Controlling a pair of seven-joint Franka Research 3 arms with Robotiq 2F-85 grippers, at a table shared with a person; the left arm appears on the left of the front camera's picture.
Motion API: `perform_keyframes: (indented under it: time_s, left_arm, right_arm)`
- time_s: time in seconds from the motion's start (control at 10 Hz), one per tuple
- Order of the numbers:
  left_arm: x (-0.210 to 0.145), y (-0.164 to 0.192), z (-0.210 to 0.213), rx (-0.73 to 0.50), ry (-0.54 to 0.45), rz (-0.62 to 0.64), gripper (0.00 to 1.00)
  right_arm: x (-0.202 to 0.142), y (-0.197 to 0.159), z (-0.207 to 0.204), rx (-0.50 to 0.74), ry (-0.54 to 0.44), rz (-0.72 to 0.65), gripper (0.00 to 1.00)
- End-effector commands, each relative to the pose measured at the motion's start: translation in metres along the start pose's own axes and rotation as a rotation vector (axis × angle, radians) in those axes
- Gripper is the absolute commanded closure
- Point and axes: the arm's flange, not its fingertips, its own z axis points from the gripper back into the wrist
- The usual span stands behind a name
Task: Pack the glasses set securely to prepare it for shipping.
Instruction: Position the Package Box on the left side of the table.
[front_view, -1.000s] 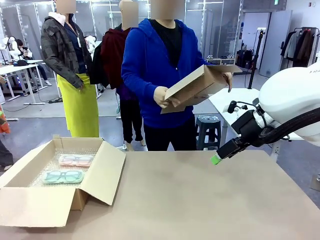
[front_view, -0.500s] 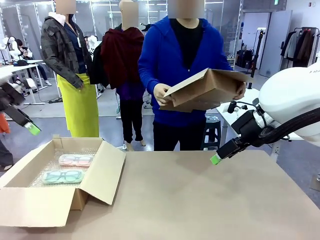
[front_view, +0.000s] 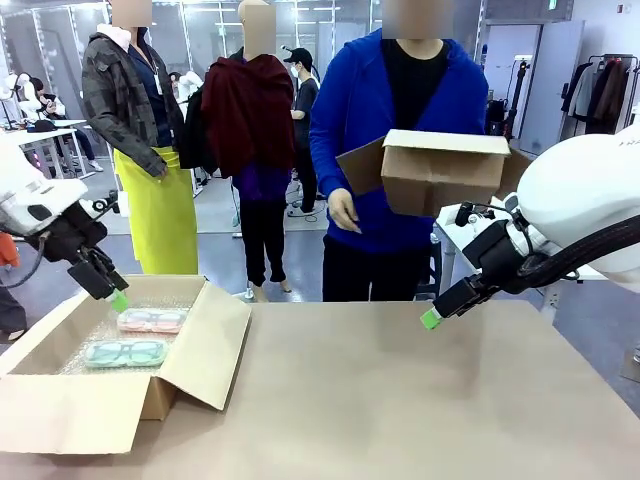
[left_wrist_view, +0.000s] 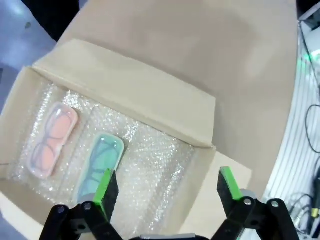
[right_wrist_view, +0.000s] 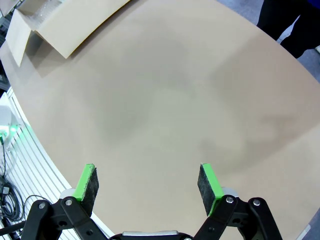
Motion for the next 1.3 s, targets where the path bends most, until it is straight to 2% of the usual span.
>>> perform_keyframes:
  time_s: [0.0,0.1,0.2,1.2]
  left_arm:
    - [-0.009,-0.004,-0.003,0.027,-0.008,0.011,0.00]
    - [-0.016,-0.002,-0.002,-0.050,0.054,0.019,0.00]
    - [-0.003,-0.001,-0.004,0.007,-0.001,0.004,0.00]
    - [-0.003,-0.001,-0.004,0.007,-0.001,0.004,0.00]
  right_arm:
    - [-0.001,0.001,-0.002,-0.010,-0.004,0.010,0.00]
    - [-0.001,0.001,-0.002,-0.010,-0.004,0.010,0.00]
    - [-0.001,0.001,-0.002,-0.010,-0.004,0.010,0.00]
    - [-0.001,0.001,-0.002,-0.010,-0.004,0.010,0.00]
